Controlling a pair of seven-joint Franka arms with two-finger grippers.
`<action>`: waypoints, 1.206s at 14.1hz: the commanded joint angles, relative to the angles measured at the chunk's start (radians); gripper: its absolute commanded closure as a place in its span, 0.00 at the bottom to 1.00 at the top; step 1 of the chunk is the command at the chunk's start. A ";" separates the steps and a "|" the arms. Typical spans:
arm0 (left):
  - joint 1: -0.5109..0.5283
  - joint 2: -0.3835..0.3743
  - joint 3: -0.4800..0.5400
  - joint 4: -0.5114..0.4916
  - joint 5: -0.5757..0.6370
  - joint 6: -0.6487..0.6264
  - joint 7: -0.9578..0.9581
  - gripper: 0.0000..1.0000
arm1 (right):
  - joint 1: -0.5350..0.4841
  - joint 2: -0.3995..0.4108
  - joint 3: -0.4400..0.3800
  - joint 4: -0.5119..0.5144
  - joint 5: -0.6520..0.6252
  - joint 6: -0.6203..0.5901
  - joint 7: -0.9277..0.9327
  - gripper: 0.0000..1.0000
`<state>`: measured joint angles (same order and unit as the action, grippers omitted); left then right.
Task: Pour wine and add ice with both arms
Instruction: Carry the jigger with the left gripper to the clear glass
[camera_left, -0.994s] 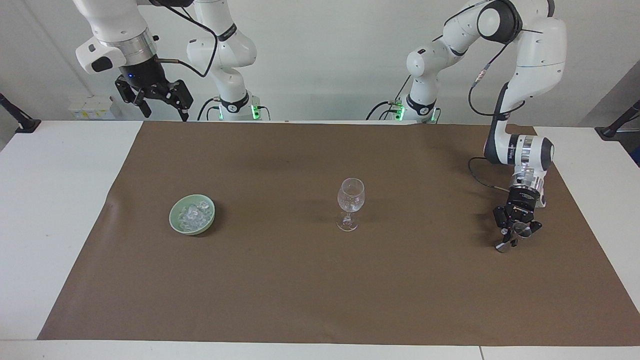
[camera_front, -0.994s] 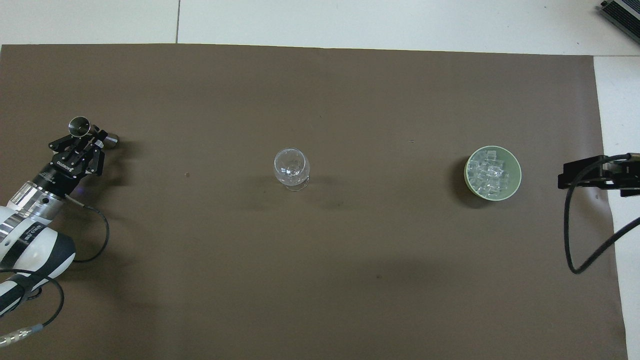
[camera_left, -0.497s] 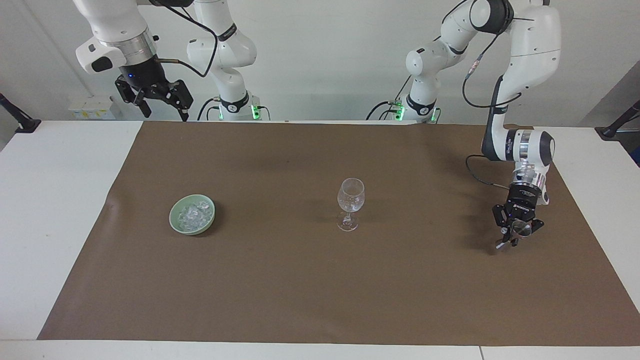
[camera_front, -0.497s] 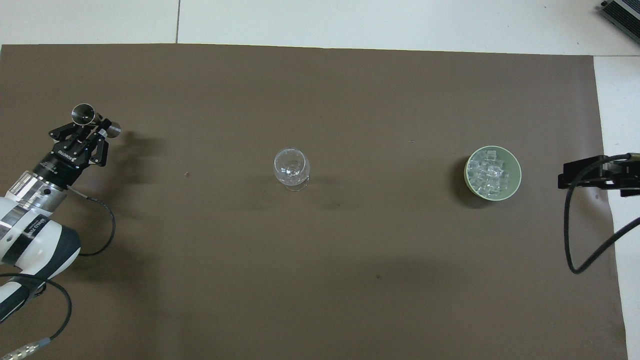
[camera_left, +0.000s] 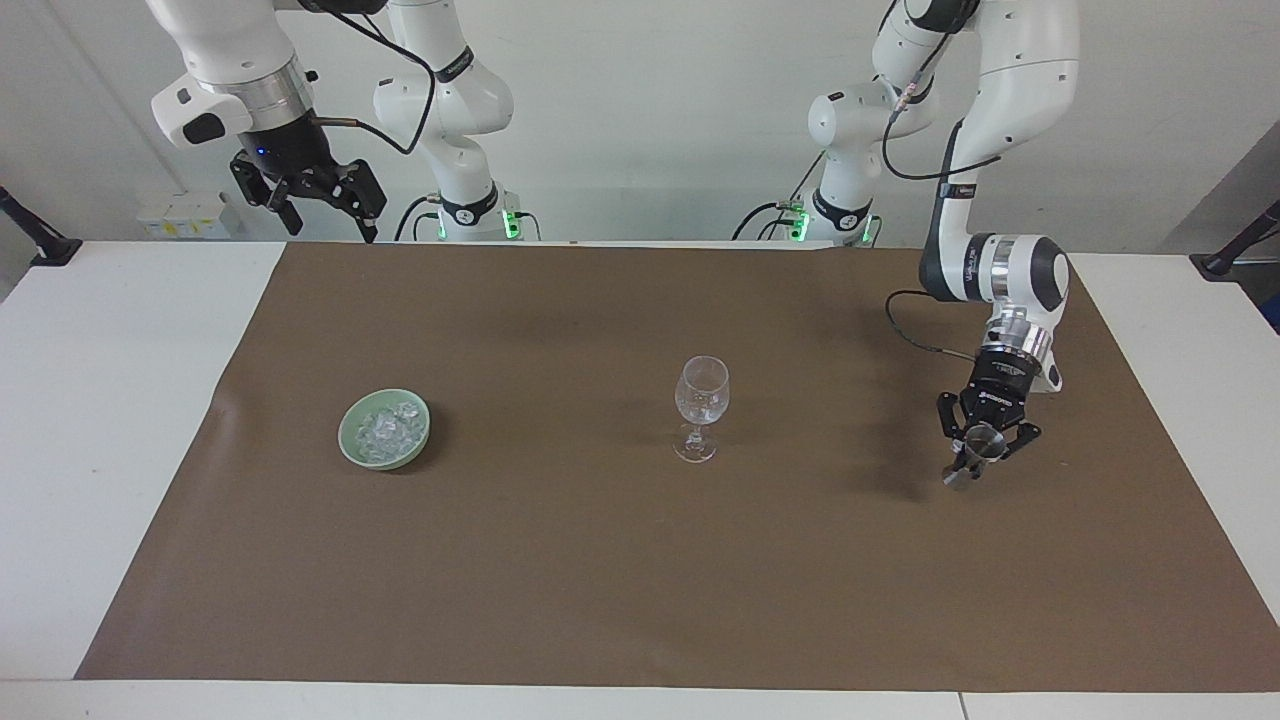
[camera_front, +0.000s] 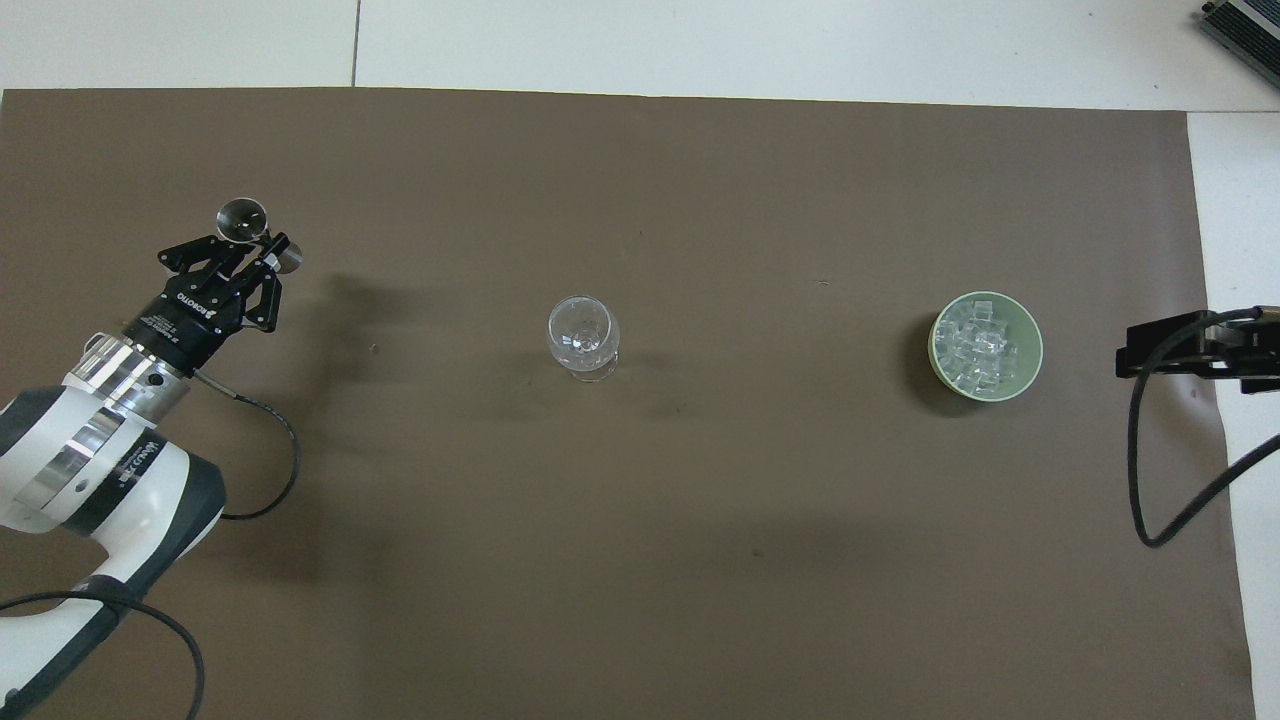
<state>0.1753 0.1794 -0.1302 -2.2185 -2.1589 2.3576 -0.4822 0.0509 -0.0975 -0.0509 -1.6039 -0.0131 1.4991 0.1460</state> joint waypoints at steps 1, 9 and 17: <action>-0.071 -0.083 0.015 -0.061 -0.041 0.038 -0.004 1.00 | 0.003 -0.022 -0.006 -0.024 0.019 -0.002 -0.017 0.00; -0.227 -0.129 0.015 -0.076 -0.098 0.117 0.001 1.00 | 0.003 -0.022 -0.006 -0.024 0.019 -0.002 -0.017 0.00; -0.324 -0.136 0.001 -0.018 -0.122 0.270 -0.007 1.00 | 0.003 -0.024 -0.006 -0.024 0.019 -0.002 -0.017 0.00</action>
<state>-0.1250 0.0658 -0.1323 -2.2409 -2.2490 2.5897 -0.4823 0.0509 -0.0975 -0.0509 -1.6039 -0.0131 1.4991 0.1460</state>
